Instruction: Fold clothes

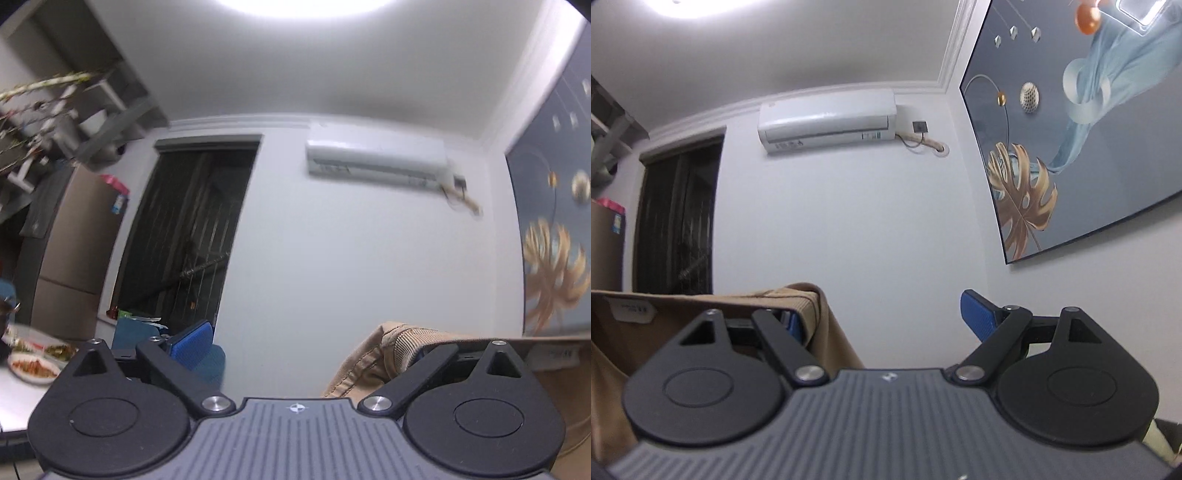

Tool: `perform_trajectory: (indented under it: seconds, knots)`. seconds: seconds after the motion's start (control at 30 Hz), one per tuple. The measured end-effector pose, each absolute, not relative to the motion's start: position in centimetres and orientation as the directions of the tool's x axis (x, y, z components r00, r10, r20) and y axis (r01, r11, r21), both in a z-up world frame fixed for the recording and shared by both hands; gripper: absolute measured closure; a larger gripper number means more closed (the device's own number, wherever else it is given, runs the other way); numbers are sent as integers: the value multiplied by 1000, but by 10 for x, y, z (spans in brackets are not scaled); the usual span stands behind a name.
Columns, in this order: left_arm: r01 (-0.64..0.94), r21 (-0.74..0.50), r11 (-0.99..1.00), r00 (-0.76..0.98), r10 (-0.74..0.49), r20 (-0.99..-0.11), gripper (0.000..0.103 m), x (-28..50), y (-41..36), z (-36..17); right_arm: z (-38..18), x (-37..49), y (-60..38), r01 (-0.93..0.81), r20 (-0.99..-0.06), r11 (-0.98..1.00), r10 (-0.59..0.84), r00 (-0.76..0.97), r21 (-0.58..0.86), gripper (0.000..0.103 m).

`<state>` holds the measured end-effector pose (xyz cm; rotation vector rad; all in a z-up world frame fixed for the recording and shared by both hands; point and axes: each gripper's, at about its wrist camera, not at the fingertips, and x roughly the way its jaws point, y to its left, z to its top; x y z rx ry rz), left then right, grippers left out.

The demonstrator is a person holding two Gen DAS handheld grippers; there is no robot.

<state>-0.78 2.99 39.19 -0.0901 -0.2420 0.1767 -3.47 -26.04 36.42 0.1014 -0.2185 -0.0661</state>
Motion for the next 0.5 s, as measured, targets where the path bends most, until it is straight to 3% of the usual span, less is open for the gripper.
perform_trajectory:
  seconds: [0.2,0.33,0.5]
  knots:
    - [-153,-66,986,985,157,76,2,142,45,300,277,104,-260,65,-45,996,-62,997,64,19]
    - [-214,-26,976,977,214,-21,2,271,65,226,205,223,-236,76,-204,997,-76,976,-8,20]
    - [-271,-23,962,946,262,-192,2,432,91,93,99,372,-209,82,-309,996,-85,947,-22,20]
